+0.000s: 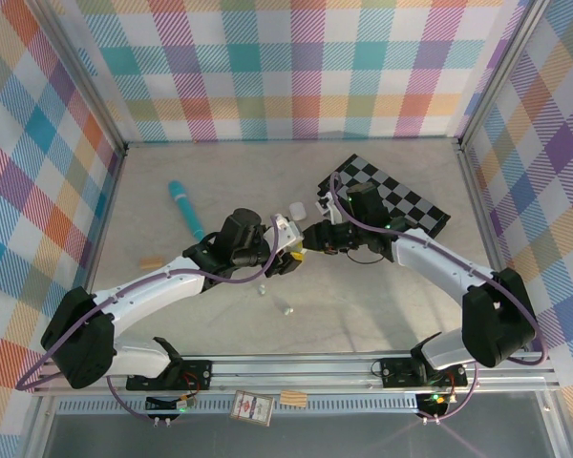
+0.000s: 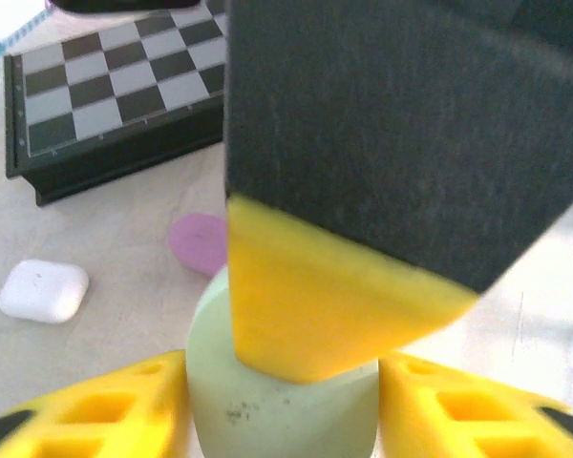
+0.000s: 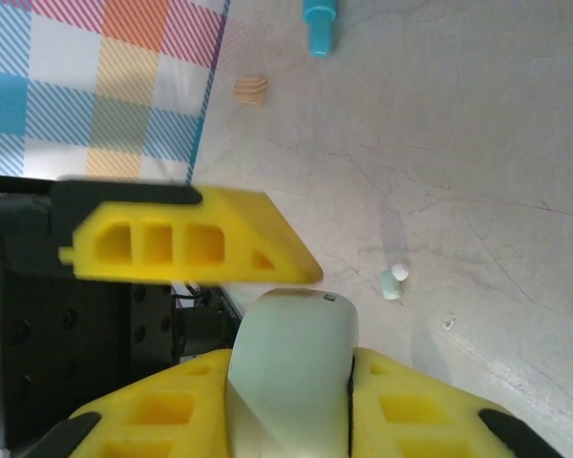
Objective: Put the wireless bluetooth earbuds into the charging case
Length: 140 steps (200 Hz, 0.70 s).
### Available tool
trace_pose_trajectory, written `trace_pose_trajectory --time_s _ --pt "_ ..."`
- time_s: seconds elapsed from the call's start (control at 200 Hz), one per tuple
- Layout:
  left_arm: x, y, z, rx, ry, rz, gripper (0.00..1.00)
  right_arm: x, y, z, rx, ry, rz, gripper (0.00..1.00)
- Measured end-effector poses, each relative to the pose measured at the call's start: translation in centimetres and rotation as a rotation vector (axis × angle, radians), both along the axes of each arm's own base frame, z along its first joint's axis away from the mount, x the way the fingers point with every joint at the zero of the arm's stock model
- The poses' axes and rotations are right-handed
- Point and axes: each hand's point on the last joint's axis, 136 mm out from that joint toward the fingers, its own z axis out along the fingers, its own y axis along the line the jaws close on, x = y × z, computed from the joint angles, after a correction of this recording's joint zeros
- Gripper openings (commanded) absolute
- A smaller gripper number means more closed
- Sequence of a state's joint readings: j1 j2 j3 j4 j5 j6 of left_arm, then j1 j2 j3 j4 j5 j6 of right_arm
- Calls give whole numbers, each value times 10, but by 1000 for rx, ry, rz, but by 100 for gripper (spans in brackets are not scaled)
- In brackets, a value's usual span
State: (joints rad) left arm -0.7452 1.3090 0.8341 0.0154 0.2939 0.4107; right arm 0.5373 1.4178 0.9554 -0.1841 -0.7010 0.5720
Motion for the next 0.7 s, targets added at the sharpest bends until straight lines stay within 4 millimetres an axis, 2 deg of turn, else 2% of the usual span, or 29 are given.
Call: trace_pose_trajectory --time_s 0.12,0.315,0.37,0.435,0.56,0.7 --pt "5 -2 10 -60 -53 14 67 3 -1 11 29 0 -24 22" --pt "6 3 20 -215 -116 74 78 12 -10 53 188 -19 -79 21" --pt "8 4 28 -268 -140 93 86 14 -12 64 240 -11 -93 20" --pt "11 3 42 -330 -167 106 89 17 -14 73 296 -1 -109 19" --pt "11 2 74 -450 -243 100 90 21 -15 84 396 50 -145 17" --pt "9 3 102 -554 -319 90 83 27 -13 97 521 94 -168 17"
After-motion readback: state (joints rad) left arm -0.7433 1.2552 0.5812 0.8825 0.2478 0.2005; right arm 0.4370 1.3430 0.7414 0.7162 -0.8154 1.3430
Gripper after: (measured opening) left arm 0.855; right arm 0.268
